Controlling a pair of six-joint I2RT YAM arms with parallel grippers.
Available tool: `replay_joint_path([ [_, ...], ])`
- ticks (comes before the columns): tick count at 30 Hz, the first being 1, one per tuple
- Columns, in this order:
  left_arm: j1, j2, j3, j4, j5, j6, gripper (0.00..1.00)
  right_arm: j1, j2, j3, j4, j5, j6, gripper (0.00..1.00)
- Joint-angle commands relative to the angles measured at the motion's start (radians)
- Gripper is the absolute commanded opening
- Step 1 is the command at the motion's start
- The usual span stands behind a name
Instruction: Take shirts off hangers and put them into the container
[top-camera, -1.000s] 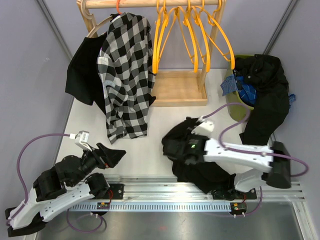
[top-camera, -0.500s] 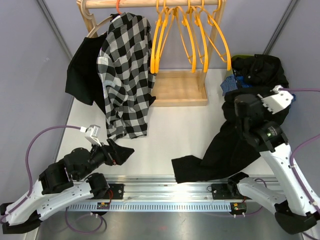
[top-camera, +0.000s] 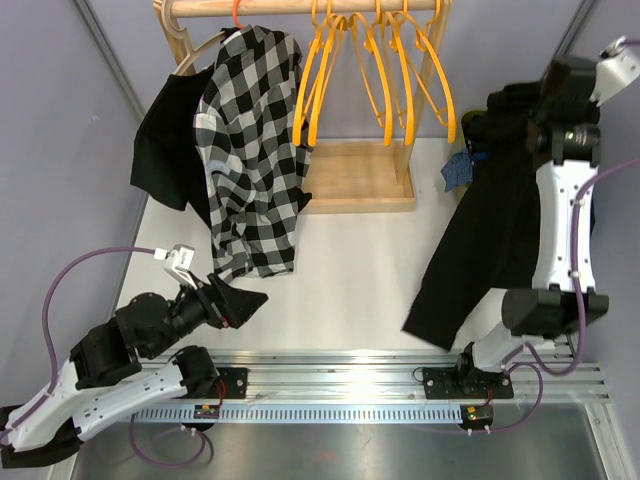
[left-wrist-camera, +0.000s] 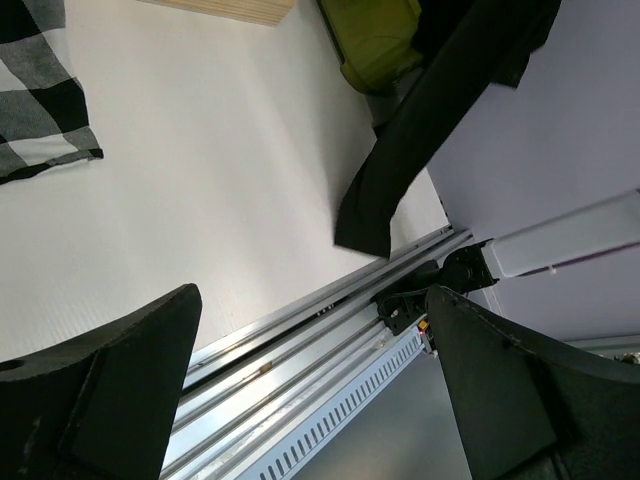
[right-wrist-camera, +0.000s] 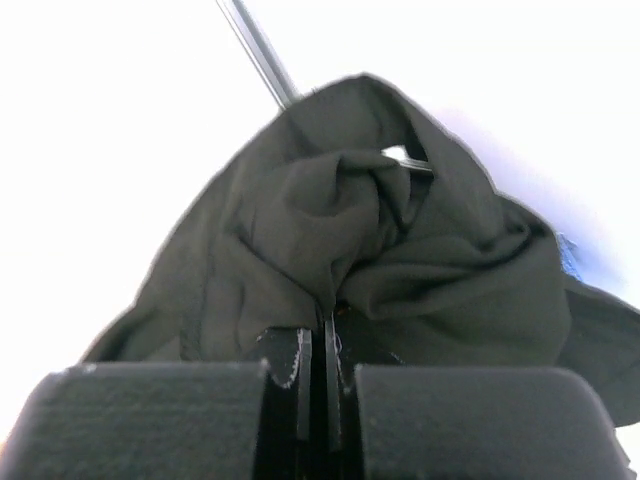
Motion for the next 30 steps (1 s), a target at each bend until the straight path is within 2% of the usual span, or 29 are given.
replay_joint_path([
  [1, 0.0, -0.006, 0.055, 0.02, 0.021, 0.004, 0.98, -0.072, 0.125, 0.475, 0.046, -0.147, -0.024, 0.0],
  [3, -0.001, -0.017, 0.06, 0.016, 0.022, -0.001, 0.98, -0.101, 0.265, 0.67, 0.049, -0.193, -0.019, 0.0],
  [4, 0.0, -0.019, 0.067, 0.011, 0.019, -0.004, 0.98, -0.124, 0.308, 0.835, 0.095, -0.216, -0.024, 0.0],
  [5, -0.001, -0.022, 0.07, -0.004, 0.016, -0.01, 0.98, -0.14, 0.357, 0.874, 0.15, -0.25, -0.017, 0.0],
  [6, -0.001, -0.025, 0.072, -0.012, 0.005, -0.013, 0.98, -0.157, 0.356, 0.872, 0.23, -0.294, -0.016, 0.0],
  [7, -0.001, -0.028, 0.073, -0.015, 0.002, -0.016, 0.98, -0.169, 0.339, 0.838, 0.402, -0.324, -0.007, 0.0],
  [9, -0.001, -0.039, 0.067, -0.023, -0.007, -0.025, 0.98, -0.189, 0.232, 0.651, 0.601, -0.316, 0.03, 0.0],
  [10, -0.001, -0.04, 0.066, -0.026, -0.012, -0.027, 0.98, -0.189, 0.189, 0.509, 0.807, -0.316, 0.029, 0.0],
  [11, -0.001, -0.043, 0.061, -0.03, -0.016, -0.031, 0.98, -0.188, 0.131, 0.467, 0.872, -0.307, 0.033, 0.0],
  [13, -0.001, -0.043, 0.055, -0.03, -0.025, -0.032, 0.99, -0.189, 0.12, 0.472, 0.928, -0.29, 0.027, 0.0],
  [16, 0.0, -0.034, 0.055, -0.014, -0.018, -0.022, 0.99, -0.204, 0.156, 0.52, 0.957, -0.289, 0.0, 0.0],
  [21, -0.001, 0.0, 0.057, 0.013, -0.012, -0.013, 0.99, -0.261, 0.264, 0.617, 0.87, -0.335, 0.122, 0.0],
  [27, -0.001, 0.009, 0.027, 0.04, -0.002, -0.007, 0.99, -0.266, 0.353, 0.422, 0.872, -0.428, 0.174, 0.0],
  [30, -0.001, -0.003, 0.023, 0.025, -0.012, -0.01, 0.99, -0.266, 0.442, 0.41, 0.818, -0.497, 0.177, 0.0],
])
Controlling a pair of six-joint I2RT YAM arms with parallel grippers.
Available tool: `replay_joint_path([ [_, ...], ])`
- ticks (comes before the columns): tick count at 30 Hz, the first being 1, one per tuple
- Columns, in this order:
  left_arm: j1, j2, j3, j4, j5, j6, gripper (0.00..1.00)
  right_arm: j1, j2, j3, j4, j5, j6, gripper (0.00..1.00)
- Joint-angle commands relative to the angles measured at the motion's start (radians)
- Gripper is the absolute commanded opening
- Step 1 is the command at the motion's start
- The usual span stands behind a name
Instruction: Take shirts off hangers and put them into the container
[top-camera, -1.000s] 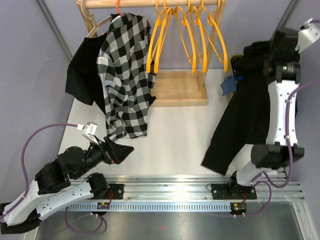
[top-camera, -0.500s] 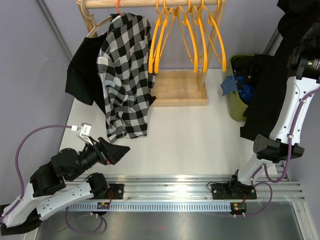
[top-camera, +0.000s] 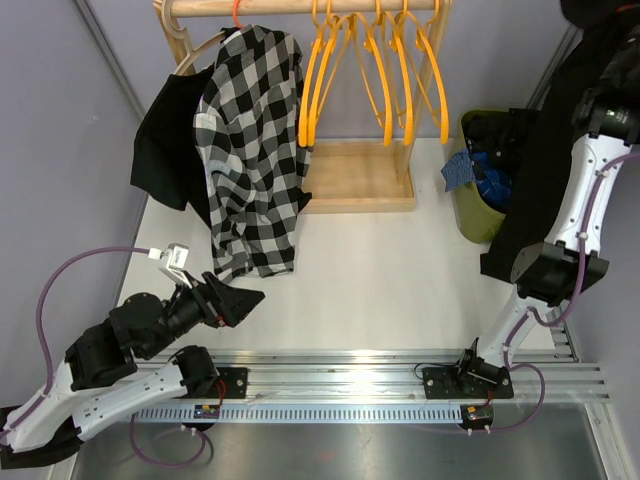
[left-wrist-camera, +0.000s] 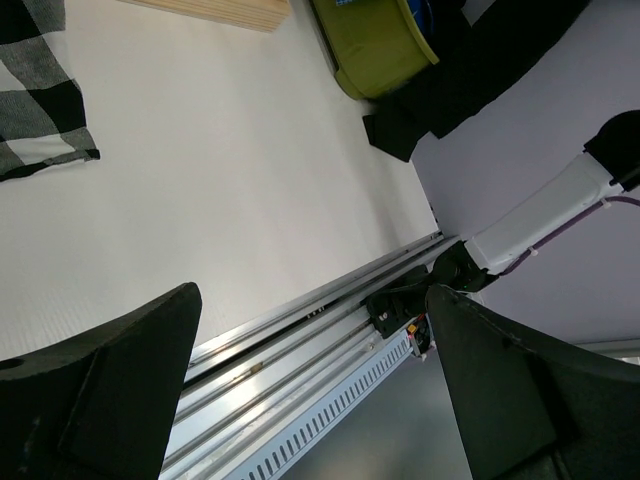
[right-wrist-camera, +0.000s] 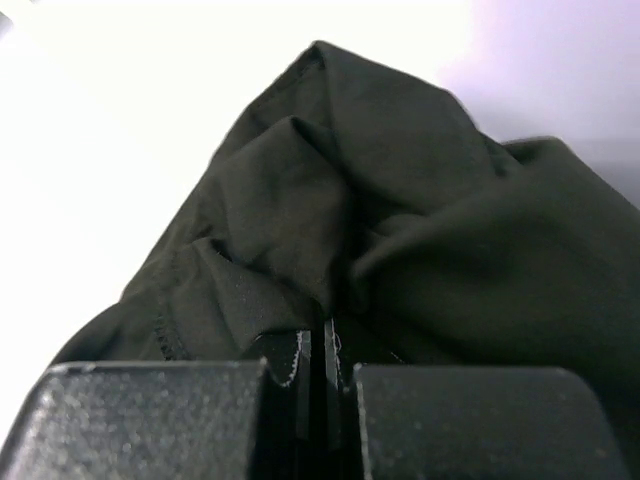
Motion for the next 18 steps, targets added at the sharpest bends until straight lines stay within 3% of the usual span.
replay_joint_path([
  [1, -0.001, -0.006, -0.009, 0.039, -0.003, 0.012, 0.99, 0.003, 0.135, -0.024, -0.092, -0.136, 0.037, 0.0],
  [8, -0.001, -0.003, -0.026, 0.055, -0.017, 0.019, 0.99, 0.022, 0.129, -0.225, -0.235, -0.167, -0.004, 0.0],
  [11, -0.001, 0.01, -0.046, 0.088, 0.002, 0.023, 0.99, 0.041, 0.065, -0.363, -0.342, -0.084, -0.044, 0.0],
  [15, -0.001, 0.027, -0.067, 0.144, 0.031, 0.028, 0.99, 0.078, -0.075, -0.69, -0.404, 0.053, -0.043, 0.0],
  [18, -0.001, 0.024, -0.072, 0.158, 0.039, 0.022, 0.99, 0.098, -0.191, -0.867, -0.483, 0.179, 0.02, 0.0],
])
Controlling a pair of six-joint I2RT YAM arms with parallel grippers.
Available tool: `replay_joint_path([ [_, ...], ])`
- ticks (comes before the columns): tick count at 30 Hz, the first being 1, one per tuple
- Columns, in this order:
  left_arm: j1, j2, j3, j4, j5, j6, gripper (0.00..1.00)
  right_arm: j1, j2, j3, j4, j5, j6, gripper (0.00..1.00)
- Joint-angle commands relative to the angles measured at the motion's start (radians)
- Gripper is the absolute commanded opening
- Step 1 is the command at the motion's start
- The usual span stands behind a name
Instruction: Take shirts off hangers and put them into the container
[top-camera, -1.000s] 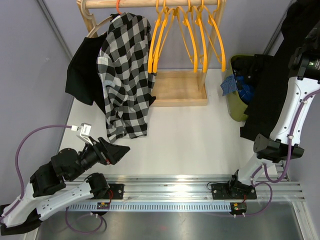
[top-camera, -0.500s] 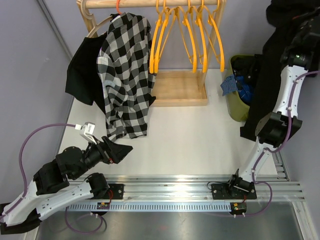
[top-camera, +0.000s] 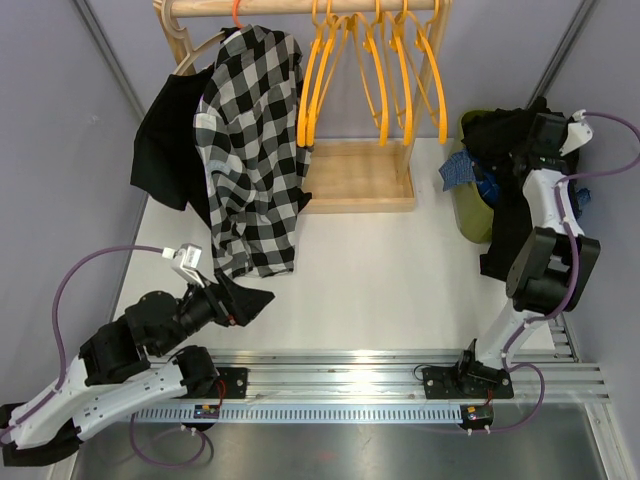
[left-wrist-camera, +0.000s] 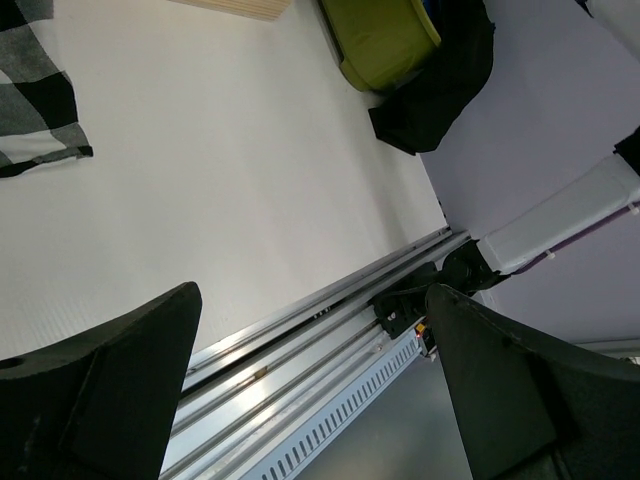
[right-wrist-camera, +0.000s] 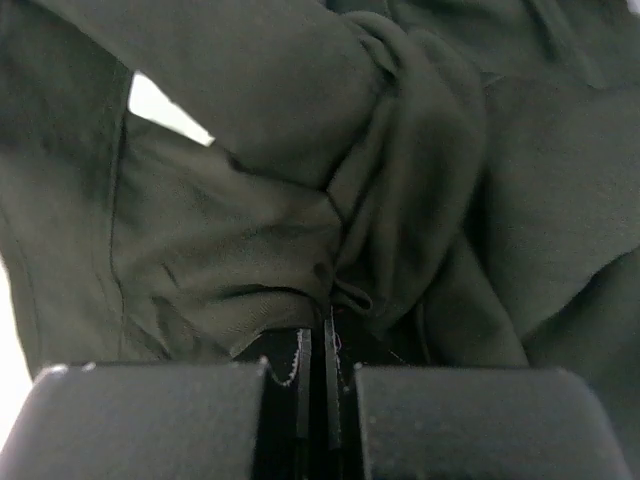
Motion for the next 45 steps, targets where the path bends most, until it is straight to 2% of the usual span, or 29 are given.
replay_joint_path([
  [1, -0.001, 0.007, -0.011, 0.096, 0.032, 0.013, 0.99, 0.024, -0.175, -0.148, -0.12, 0.171, 0.039, 0.0],
  [3, -0.001, -0.011, -0.017, 0.099, 0.043, 0.007, 0.99, 0.026, -0.198, -0.241, -0.137, 0.191, 0.057, 0.0],
  [6, -0.001, -0.046, -0.028, 0.085, 0.044, 0.003, 0.99, 0.026, -0.144, -0.269, -0.197, 0.216, 0.06, 0.0],
  [9, -0.001, -0.066, -0.03, 0.052, 0.031, -0.004, 0.99, 0.027, -0.058, -0.197, -0.322, 0.225, 0.065, 0.0],
  [12, -0.001, -0.1, -0.022, 0.029, 0.024, -0.017, 0.99, 0.027, 0.047, -0.128, -0.378, 0.22, 0.067, 0.0],
  [20, -0.001, -0.207, -0.023, -0.007, 0.015, -0.037, 0.99, 0.03, 0.091, 0.013, -0.442, 0.167, 0.071, 0.0],
  [22, -0.001, -0.213, -0.025, -0.013, 0.014, -0.039, 0.99, 0.033, 0.079, 0.067, -0.505, 0.133, 0.047, 0.24],
  [24, -0.001, -0.218, -0.023, -0.013, 0.017, -0.036, 0.99, 0.043, 0.03, 0.033, -0.495, 0.121, 0.016, 0.52],
  [25, -0.001, -0.217, -0.02, -0.014, 0.018, -0.034, 0.99, 0.058, -0.052, 0.006, -0.475, 0.121, 0.008, 0.69],
  [28, -0.001, -0.212, -0.002, -0.024, 0.017, -0.019, 0.99, 0.084, -0.256, -0.097, -0.407, 0.107, -0.01, 0.93],
  [31, 0.0, -0.212, 0.013, -0.039, 0.014, -0.005, 0.99, 0.125, -0.465, -0.169, -0.361, 0.104, -0.044, 0.99],
  [34, 0.0, -0.22, 0.033, -0.057, 0.011, 0.009, 0.99, 0.155, -0.664, -0.229, -0.337, 0.072, -0.076, 0.99],
  [38, 0.0, -0.236, 0.046, -0.074, 0.011, 0.019, 0.99, 0.201, -0.899, -0.312, -0.306, -0.052, -0.095, 0.99],
  [39, 0.0, -0.241, 0.046, -0.076, 0.012, 0.022, 0.99, 0.205, -0.98, -0.326, -0.295, -0.144, -0.108, 1.0],
  [40, -0.001, -0.243, 0.047, -0.08, 0.011, 0.022, 0.99, 0.211, -1.014, -0.335, -0.283, -0.198, -0.114, 0.99],
  [41, 0.0, -0.249, 0.049, -0.086, 0.008, 0.026, 0.99, 0.216, -1.04, -0.335, -0.274, -0.338, -0.125, 0.99],
  [42, 0.0, -0.25, 0.047, -0.088, 0.008, 0.027, 0.99, 0.224, -1.077, -0.329, -0.274, -0.408, -0.142, 0.99],
  [45, 0.0, -0.255, 0.049, -0.096, 0.005, 0.03, 0.99, 0.227, -1.114, -0.269, -0.29, -0.64, -0.15, 1.0],
])
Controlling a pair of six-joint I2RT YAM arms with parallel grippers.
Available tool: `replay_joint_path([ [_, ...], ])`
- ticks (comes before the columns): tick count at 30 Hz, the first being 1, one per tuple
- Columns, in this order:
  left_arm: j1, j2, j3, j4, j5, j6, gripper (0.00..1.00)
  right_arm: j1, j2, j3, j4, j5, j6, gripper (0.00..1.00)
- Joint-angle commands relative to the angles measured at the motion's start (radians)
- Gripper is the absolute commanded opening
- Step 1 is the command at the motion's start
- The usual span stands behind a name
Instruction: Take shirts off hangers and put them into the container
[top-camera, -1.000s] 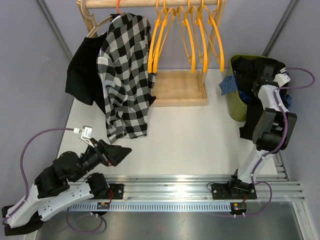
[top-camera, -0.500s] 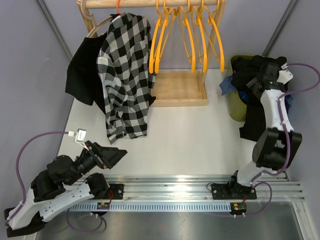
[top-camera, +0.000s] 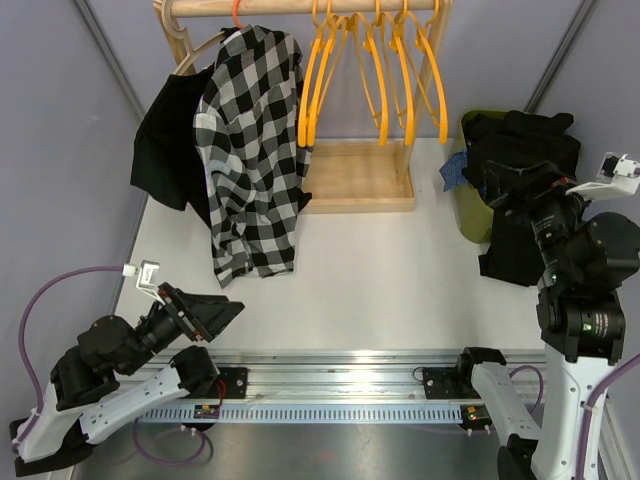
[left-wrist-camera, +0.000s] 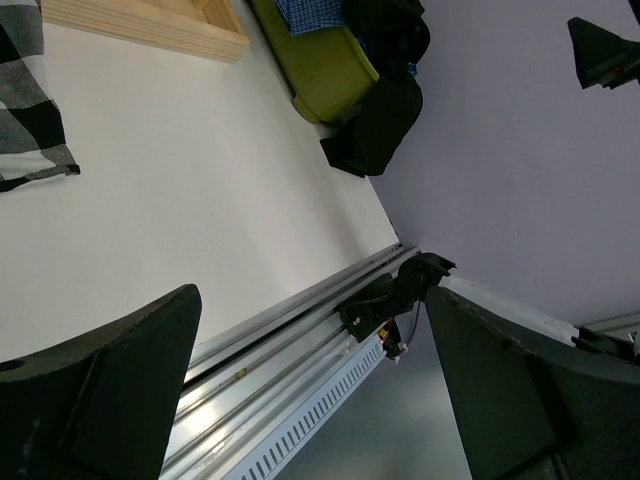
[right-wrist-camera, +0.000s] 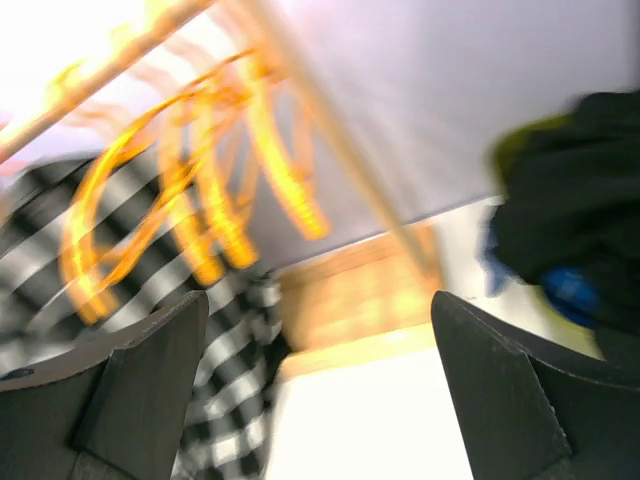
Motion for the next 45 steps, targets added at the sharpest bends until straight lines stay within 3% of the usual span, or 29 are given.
replay_joint_path([
  [1, 0.0, -0.012, 0.025, 0.005, -0.006, 0.029, 0.99, 0.011, 0.01, 0.037, 0.004, -0.382, -0.044, 0.99],
  [7, 0.0, -0.009, 0.022, 0.018, -0.006, 0.032, 0.99, 0.011, 0.034, 0.132, 0.073, -0.756, 0.047, 1.0],
  [8, 0.0, -0.007, 0.022, 0.024, -0.003, 0.032, 0.99, 0.011, 0.036, 0.105, 0.193, -0.902, 0.13, 1.0],
  [11, 0.0, -0.004, 0.022, 0.036, 0.006, 0.033, 0.99, 0.012, 0.01, 0.011, 0.582, -1.074, 0.392, 0.99],
  [13, 0.0, -0.004, 0.019, 0.045, 0.016, 0.035, 0.99, 0.012, -0.008, -0.019, 0.76, -1.088, 0.484, 1.0],
  [25, 0.0, 0.091, 0.03, 0.119, 0.045, 0.056, 0.99, 0.012, 0.005, 0.011, 1.328, -1.094, 1.034, 0.99],
  [34, 0.0, 0.146, 0.042, 0.142, 0.049, 0.061, 0.99, 0.076, 0.039, 0.065, 1.432, -1.033, 1.173, 0.99],
  [39, 0.0, 0.163, 0.05, 0.15, 0.048, 0.065, 0.99, 0.106, 0.001, 0.111, 1.406, -1.025, 1.166, 0.99],
  [45, 0.0, 0.148, 0.044, 0.128, 0.036, 0.059, 0.99, 0.106, -0.045, 0.097, 1.5, -1.04, 1.192, 0.99],
])
